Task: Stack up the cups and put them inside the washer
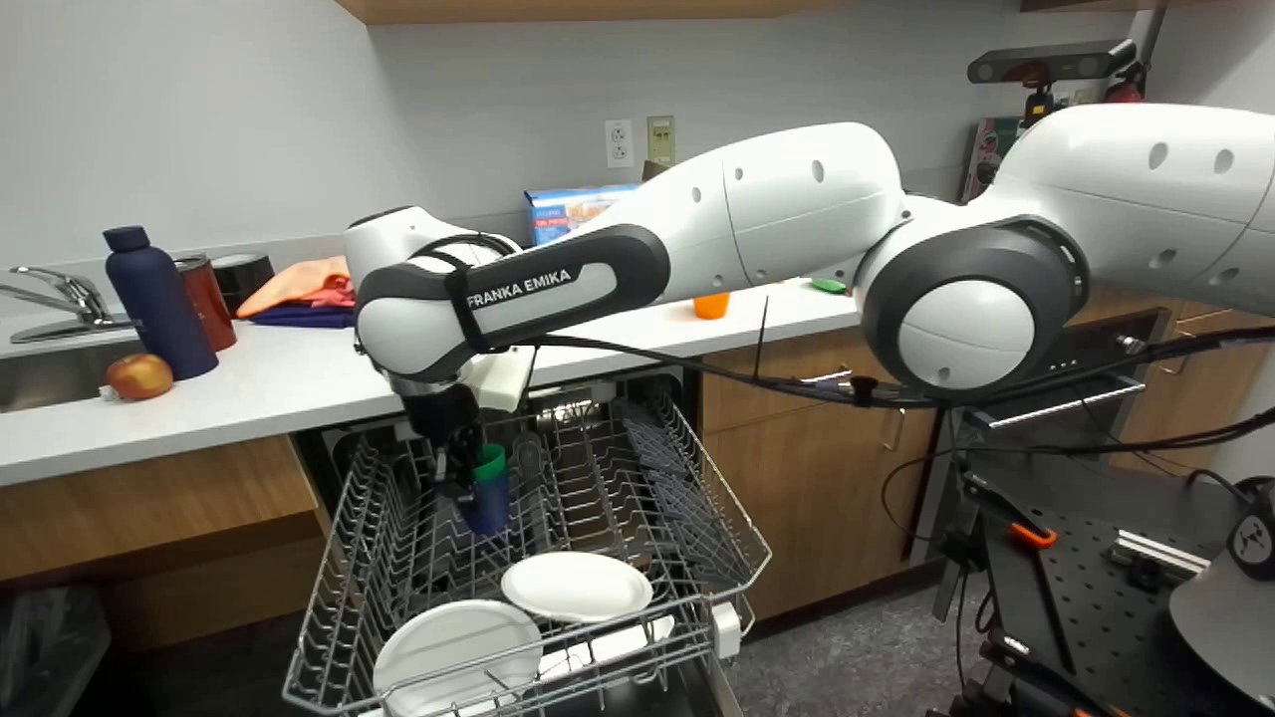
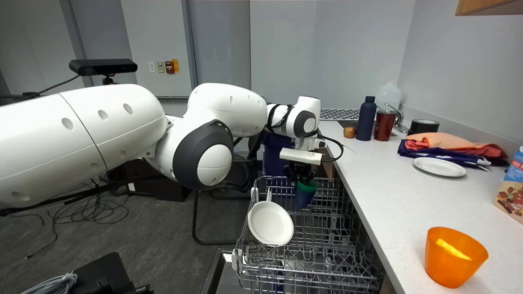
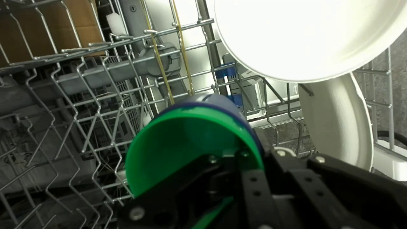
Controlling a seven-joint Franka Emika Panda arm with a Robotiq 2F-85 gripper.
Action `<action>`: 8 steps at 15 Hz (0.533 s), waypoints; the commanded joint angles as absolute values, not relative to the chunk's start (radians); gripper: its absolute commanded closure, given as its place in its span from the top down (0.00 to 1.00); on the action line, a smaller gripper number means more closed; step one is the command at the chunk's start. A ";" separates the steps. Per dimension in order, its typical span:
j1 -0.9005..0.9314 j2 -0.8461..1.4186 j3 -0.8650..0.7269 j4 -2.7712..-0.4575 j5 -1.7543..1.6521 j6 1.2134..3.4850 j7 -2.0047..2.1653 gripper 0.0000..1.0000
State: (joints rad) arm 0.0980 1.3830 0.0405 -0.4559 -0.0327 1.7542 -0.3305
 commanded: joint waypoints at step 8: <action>0.100 1.404 0.025 -0.424 -0.047 1.775 -0.324 0.93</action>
